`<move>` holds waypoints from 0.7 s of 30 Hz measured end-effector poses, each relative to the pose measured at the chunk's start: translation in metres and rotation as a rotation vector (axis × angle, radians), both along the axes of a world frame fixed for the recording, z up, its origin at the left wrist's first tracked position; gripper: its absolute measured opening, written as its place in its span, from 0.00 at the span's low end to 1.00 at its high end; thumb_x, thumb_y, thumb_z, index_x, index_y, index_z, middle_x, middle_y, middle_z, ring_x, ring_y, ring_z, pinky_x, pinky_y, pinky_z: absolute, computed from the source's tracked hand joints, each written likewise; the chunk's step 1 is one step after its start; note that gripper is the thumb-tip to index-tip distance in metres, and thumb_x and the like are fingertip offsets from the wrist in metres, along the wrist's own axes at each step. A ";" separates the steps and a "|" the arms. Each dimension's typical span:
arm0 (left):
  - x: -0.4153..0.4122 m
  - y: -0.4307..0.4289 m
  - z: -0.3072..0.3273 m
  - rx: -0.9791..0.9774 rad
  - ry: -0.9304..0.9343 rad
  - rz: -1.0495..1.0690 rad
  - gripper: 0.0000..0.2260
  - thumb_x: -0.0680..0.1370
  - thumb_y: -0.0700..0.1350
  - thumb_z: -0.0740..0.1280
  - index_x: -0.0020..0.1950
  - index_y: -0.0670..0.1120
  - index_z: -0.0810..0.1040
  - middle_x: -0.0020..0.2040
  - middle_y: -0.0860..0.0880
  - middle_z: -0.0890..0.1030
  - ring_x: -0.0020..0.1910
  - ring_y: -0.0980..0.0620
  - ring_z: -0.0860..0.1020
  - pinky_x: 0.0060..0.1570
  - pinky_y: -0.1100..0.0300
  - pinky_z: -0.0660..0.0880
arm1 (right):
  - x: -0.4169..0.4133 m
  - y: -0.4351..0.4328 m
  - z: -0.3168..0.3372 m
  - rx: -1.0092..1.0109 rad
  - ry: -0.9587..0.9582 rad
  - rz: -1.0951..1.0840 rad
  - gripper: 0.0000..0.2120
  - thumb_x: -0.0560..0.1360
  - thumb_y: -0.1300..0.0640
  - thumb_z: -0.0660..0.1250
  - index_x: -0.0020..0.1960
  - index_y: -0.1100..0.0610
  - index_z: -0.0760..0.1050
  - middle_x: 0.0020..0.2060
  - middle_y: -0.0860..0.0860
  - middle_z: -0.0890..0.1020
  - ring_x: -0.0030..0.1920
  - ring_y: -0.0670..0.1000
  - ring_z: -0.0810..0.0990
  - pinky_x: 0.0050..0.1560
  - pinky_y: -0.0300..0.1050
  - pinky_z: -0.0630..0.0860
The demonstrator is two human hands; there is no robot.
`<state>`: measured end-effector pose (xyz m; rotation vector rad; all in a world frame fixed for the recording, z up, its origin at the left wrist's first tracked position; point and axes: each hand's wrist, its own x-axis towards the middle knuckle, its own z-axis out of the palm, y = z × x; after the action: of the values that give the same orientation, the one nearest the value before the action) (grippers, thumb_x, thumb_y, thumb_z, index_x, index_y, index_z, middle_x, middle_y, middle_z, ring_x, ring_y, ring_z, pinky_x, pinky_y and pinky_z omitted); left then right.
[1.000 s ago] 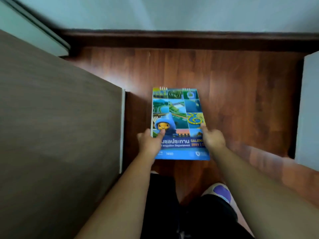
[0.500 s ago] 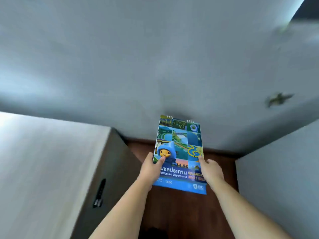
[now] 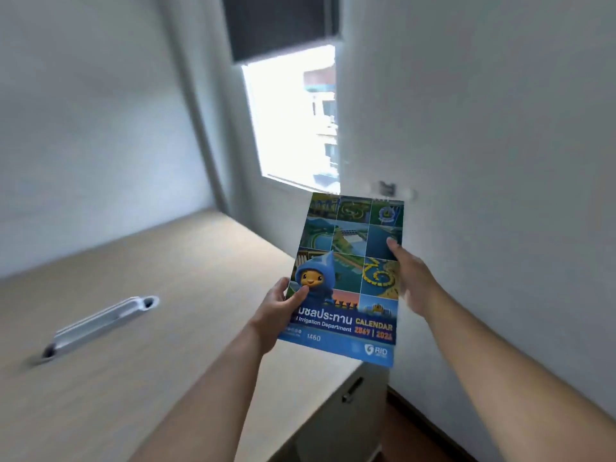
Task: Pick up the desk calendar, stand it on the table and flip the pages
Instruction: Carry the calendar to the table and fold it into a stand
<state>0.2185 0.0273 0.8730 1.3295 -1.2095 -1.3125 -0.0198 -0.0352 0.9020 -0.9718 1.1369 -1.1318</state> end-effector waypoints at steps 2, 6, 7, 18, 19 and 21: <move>0.050 0.026 0.012 0.004 0.014 0.077 0.10 0.77 0.47 0.66 0.57 0.46 0.71 0.50 0.41 0.83 0.45 0.45 0.82 0.44 0.52 0.81 | 0.053 -0.002 0.024 -0.021 -0.127 0.189 0.12 0.75 0.47 0.64 0.50 0.54 0.77 0.38 0.52 0.87 0.40 0.54 0.84 0.50 0.52 0.79; 0.157 0.076 0.024 -0.001 -0.107 0.309 0.13 0.78 0.46 0.66 0.59 0.42 0.72 0.53 0.38 0.82 0.49 0.42 0.81 0.51 0.48 0.79 | 0.167 0.012 0.047 -0.054 0.075 0.574 0.15 0.74 0.54 0.67 0.59 0.58 0.74 0.39 0.52 0.87 0.36 0.52 0.85 0.36 0.46 0.83; 0.184 0.087 0.026 0.000 -0.154 0.368 0.12 0.78 0.46 0.66 0.58 0.41 0.72 0.53 0.38 0.82 0.49 0.43 0.81 0.50 0.49 0.79 | 0.194 0.017 0.047 -0.067 0.176 0.671 0.17 0.73 0.55 0.68 0.60 0.58 0.73 0.43 0.54 0.86 0.41 0.54 0.85 0.39 0.49 0.82; 0.367 0.132 -0.006 -0.086 -0.511 0.601 0.36 0.75 0.36 0.66 0.76 0.52 0.51 0.61 0.48 0.76 0.61 0.46 0.77 0.48 0.69 0.75 | 0.466 0.087 -0.050 -0.061 0.330 0.646 0.06 0.72 0.61 0.70 0.47 0.60 0.75 0.50 0.63 0.80 0.51 0.63 0.81 0.49 0.66 0.79; 0.375 0.132 -0.016 -0.061 -0.547 0.538 0.40 0.75 0.35 0.67 0.77 0.55 0.46 0.61 0.46 0.76 0.61 0.45 0.77 0.44 0.72 0.74 | 0.480 0.090 -0.059 -0.057 0.338 0.628 0.06 0.73 0.60 0.70 0.48 0.61 0.77 0.48 0.62 0.80 0.50 0.63 0.82 0.48 0.65 0.80; 0.376 0.133 -0.030 0.038 -0.588 0.437 0.46 0.74 0.37 0.69 0.77 0.56 0.39 0.65 0.47 0.73 0.63 0.46 0.76 0.48 0.69 0.74 | 0.493 0.093 -0.074 -0.075 0.370 0.610 0.12 0.74 0.58 0.69 0.54 0.63 0.78 0.47 0.60 0.81 0.49 0.62 0.82 0.46 0.60 0.82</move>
<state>0.5947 0.1607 0.8432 1.9566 -1.1712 -0.6510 0.4729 0.0581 0.8285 -1.5023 0.9810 -0.5141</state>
